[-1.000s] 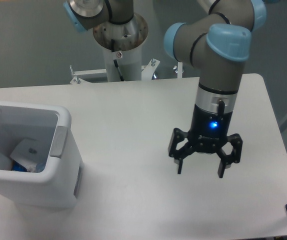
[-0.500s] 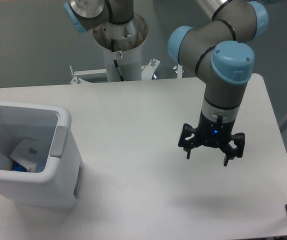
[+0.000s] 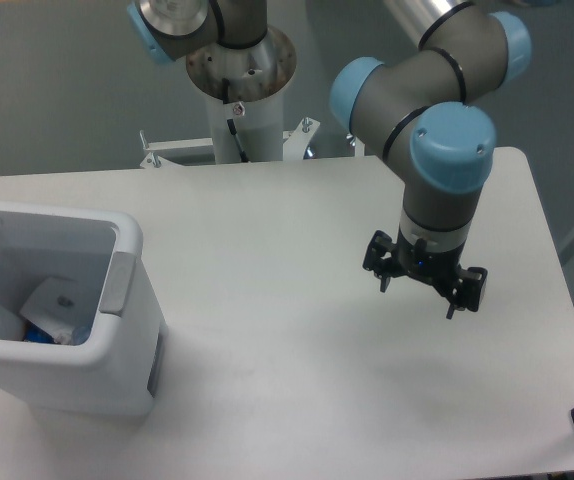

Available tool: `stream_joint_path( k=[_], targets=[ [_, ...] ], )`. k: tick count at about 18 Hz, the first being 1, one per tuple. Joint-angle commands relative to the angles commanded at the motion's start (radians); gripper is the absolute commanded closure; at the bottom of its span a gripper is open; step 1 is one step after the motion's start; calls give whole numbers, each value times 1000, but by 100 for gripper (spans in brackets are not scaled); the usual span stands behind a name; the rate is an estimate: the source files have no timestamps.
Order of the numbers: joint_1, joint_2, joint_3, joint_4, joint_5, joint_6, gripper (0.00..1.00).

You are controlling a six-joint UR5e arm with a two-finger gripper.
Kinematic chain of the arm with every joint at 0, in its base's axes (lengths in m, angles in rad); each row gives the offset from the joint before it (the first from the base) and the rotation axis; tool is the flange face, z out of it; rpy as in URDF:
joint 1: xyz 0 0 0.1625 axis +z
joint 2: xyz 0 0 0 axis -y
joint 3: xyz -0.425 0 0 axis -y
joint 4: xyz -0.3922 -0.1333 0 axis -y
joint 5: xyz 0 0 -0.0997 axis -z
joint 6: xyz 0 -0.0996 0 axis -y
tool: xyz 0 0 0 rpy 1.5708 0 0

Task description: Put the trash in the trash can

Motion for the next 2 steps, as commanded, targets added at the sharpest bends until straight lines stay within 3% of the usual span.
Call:
stream_joint_path(
  k=[2],
  targets=[
    [0,0,-2,2,0,-2,0]
  ],
)
